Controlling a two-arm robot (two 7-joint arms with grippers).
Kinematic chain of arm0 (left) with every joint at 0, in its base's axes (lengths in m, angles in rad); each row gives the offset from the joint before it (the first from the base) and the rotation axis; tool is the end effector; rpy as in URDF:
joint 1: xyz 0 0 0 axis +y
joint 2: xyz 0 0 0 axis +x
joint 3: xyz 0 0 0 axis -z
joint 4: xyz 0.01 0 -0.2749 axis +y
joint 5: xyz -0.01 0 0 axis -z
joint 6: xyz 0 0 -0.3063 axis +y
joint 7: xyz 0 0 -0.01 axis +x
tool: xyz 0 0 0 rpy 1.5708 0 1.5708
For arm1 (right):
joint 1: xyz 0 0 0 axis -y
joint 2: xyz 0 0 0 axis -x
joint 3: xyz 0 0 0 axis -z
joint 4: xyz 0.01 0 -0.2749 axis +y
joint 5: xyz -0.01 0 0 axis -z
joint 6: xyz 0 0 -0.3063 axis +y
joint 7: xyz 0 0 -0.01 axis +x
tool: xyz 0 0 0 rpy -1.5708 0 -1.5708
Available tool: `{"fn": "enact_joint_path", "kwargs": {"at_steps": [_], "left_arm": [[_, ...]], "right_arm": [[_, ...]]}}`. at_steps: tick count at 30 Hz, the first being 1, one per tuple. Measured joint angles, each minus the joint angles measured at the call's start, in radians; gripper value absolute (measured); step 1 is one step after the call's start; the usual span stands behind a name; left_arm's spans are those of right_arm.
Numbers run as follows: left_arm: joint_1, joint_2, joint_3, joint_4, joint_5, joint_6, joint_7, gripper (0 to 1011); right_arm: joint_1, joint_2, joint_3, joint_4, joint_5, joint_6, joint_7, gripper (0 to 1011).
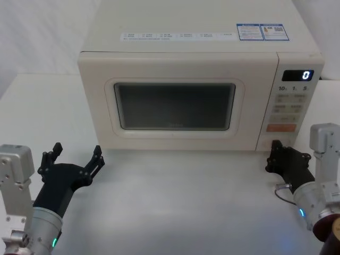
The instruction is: Press the button to open the microwave door with one hand; close the microwave door with the other hand.
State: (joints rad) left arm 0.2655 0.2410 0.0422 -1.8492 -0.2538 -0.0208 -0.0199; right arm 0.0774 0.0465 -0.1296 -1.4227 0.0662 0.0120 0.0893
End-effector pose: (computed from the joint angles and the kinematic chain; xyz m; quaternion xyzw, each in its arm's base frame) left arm 0.2543 0.0342 -0.2711 -0.0174 0.0064 0.6616 0.7497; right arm 0.3435 0.0261 -0.3075 -0.0285 0.0346 -0.6283 0.7767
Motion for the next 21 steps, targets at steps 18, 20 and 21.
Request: {"fn": "enact_joint_path", "kwargs": {"at_steps": [18,20,21], "left_arm": [[0.000,0.000,0.000,0.000,0.000,0.000,0.000,1001],[0.000,0.000,0.000,0.000,0.000,0.000,0.000,1001],[0.000,0.000,0.000,0.000,0.000,0.000,0.000,1001]], "right_arm": [[0.040,-0.016,0.005,0.062,-0.010,-0.018,-0.007,0],[0.044,-0.018,0.006,0.067,-0.011,-0.020,-0.010,0],[0.047,-0.019,0.006,0.072,-0.011,-0.023,-0.011,0]]}}
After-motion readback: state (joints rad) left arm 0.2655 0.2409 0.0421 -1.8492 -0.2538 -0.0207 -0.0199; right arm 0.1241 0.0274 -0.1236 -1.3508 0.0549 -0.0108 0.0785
